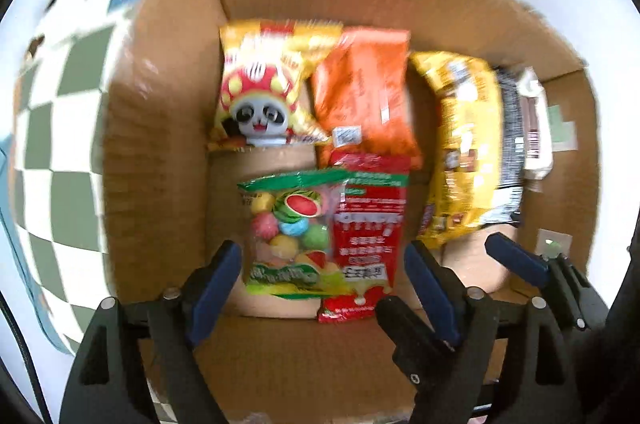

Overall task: Organize snacks
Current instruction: 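Lower the candy bag and red packet into the box and open both tools, then grasp the brown cookie packet with the left tool while the right tool grasps the oat cookie packet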

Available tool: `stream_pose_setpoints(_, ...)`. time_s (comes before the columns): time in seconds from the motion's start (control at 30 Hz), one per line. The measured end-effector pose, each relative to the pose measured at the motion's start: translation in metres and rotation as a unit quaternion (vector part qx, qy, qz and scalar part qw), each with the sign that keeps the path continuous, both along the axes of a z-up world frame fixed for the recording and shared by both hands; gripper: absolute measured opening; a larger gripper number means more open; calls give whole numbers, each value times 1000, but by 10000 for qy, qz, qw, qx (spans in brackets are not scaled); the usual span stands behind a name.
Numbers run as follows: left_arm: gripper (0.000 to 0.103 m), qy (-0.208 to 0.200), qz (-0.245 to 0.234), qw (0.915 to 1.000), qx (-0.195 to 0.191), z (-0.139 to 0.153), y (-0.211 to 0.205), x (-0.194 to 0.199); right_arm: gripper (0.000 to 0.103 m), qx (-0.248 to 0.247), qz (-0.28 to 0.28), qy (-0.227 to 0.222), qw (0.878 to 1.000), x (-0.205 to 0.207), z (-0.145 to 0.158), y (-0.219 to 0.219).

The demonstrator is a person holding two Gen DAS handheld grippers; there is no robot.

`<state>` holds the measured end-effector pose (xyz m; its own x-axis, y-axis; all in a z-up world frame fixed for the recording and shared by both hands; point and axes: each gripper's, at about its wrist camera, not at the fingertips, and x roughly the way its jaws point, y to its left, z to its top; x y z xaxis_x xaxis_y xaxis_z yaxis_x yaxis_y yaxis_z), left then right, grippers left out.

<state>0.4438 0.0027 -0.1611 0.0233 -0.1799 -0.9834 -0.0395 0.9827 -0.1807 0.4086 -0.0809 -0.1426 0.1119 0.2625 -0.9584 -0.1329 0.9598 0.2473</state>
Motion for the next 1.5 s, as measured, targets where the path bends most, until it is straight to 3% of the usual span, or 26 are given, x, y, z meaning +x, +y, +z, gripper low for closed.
stream_pose_setpoints(0.13,83,-605,16,9978,273,45,-4,-15,103,-136,96,-392,9991,-14,41,-7)
stream_pose_setpoints(0.3,83,-1427,142,9885,479,97,3,-27,103,-211,26,-838,9963,-28,84,-24)
stream_pose_setpoints(0.47,83,-1921,171,9778,819,125,14,-71,103,-139,-204,-1169,9928,-70,115,-56)
stream_pose_setpoints(0.57,83,-2015,147,9727,1140,110,13,-103,103,-27,-389,-1217,9918,-103,112,-75)
stream_pose_setpoints(0.63,83,-1885,128,9736,1283,91,14,-121,100,23,-584,-1197,9911,-123,92,-83)
stream_pose_setpoints(0.7,83,-1640,108,9772,1343,60,15,-135,76,121,-670,-1112,9915,-140,69,-86)
stream_pose_setpoints(0.73,83,-1505,100,9792,1355,51,15,-141,73,171,-687,-941,9930,-147,56,-87)
stream_pose_setpoints(0.8,83,-1163,53,9838,1362,22,16,-148,73,293,-753,-586,9950,-154,27,-84)
stream_pose_setpoints(0.93,83,-822,12,9824,1677,-28,18,-151,73,86,-838,-515,9951,-151,-11,-69)
stream_pose_setpoints(1.1,83,-423,-56,9833,1770,-76,19,-137,74,-224,-713,-243,9969,-137,-51,-45)
stream_pose_setpoints(1.23,84,-425,-351,9817,1823,-93,7,-129,72,-498,-551,-262,9969,-134,-68,-32)
stream_pose_setpoints(1.3,77,-512,-420,9811,1817,-95,4,-128,57,-637,-440,-361,9963,-137,-67,-29)
stream_pose_setpoints(1.37,55,-554,-402,9829,1707,-95,4,-129,55,-695,-287,-410,9963,-142,-66,-31)
stream_pose_setpoints(1.5,54,-563,-299,9844,1638,-89,8,-141,55,-814,-76,-342,9961,-157,-63,-44)
